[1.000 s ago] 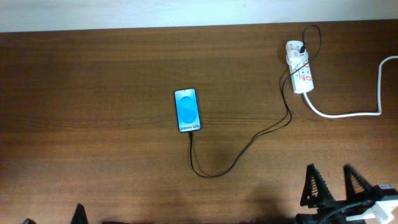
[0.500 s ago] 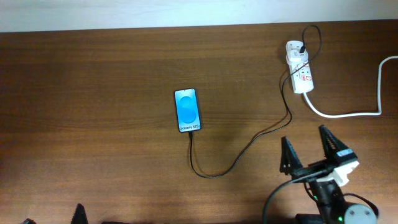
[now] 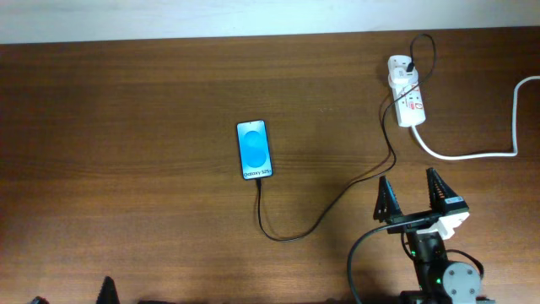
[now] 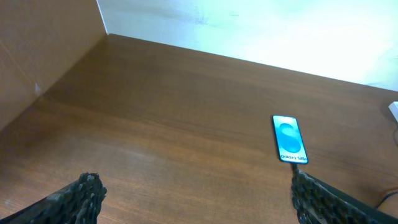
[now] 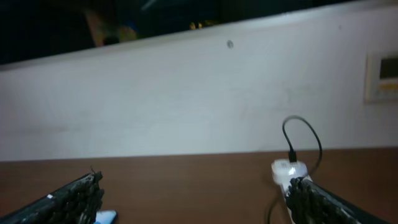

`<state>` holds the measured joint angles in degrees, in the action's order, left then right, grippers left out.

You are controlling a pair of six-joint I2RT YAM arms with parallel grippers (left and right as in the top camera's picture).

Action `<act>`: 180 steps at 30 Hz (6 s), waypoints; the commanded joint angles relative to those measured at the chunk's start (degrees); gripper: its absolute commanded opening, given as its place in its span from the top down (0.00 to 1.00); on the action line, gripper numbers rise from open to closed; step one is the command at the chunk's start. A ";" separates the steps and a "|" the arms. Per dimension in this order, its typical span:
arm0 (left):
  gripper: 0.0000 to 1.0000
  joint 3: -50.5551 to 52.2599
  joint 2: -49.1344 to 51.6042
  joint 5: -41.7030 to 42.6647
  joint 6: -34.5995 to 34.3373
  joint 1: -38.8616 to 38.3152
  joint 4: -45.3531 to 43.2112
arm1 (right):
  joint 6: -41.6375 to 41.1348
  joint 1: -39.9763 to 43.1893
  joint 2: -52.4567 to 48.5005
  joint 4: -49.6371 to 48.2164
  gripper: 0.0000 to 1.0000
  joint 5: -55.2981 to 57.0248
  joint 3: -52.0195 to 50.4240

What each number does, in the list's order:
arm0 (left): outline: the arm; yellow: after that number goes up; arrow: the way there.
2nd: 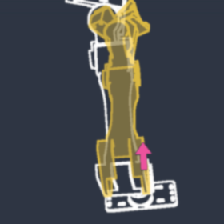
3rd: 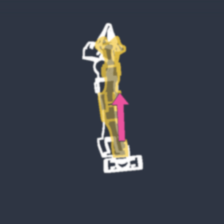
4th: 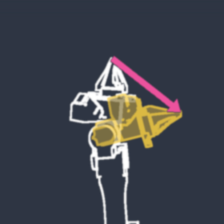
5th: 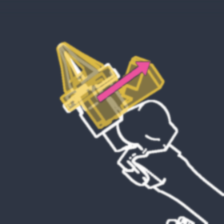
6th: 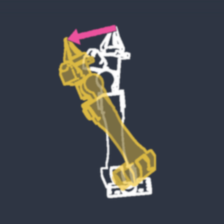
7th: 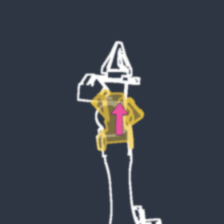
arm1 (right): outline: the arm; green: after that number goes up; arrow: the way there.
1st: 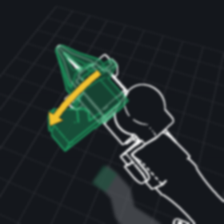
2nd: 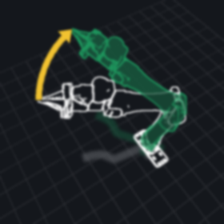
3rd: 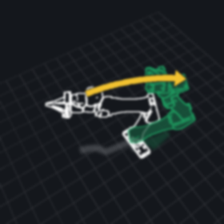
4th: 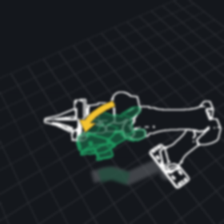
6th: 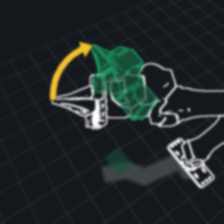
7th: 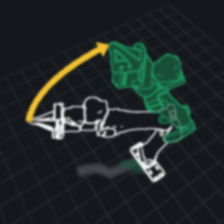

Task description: Plug charger to phone and switch on socket

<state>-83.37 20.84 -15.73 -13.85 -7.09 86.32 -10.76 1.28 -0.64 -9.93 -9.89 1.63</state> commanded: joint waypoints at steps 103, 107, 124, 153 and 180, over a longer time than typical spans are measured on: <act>0.01 76.30 -20.55 7.58 0.68 3.45 -71.28 | -1.70 1.01 0.39 14.49 0.02 10.19 -1.31; 0.01 78.66 -20.55 7.15 0.70 3.45 -72.65 | -1.70 1.01 0.39 14.49 0.02 10.19 -1.31; 0.01 82.86 -20.57 8.57 3.58 3.45 -82.23 | -1.70 1.01 0.39 14.49 0.02 10.19 -1.31; 0.01 82.86 -20.55 11.91 7.30 3.52 -81.79 | -1.70 1.01 0.39 14.49 0.02 10.19 -1.31; 0.01 82.84 -20.50 11.91 7.30 3.52 -81.79 | -1.70 1.01 0.39 14.51 0.02 10.19 -1.31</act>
<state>-0.99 0.84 -4.45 -7.46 -3.92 4.51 -12.05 2.04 -0.69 4.27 -0.38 0.62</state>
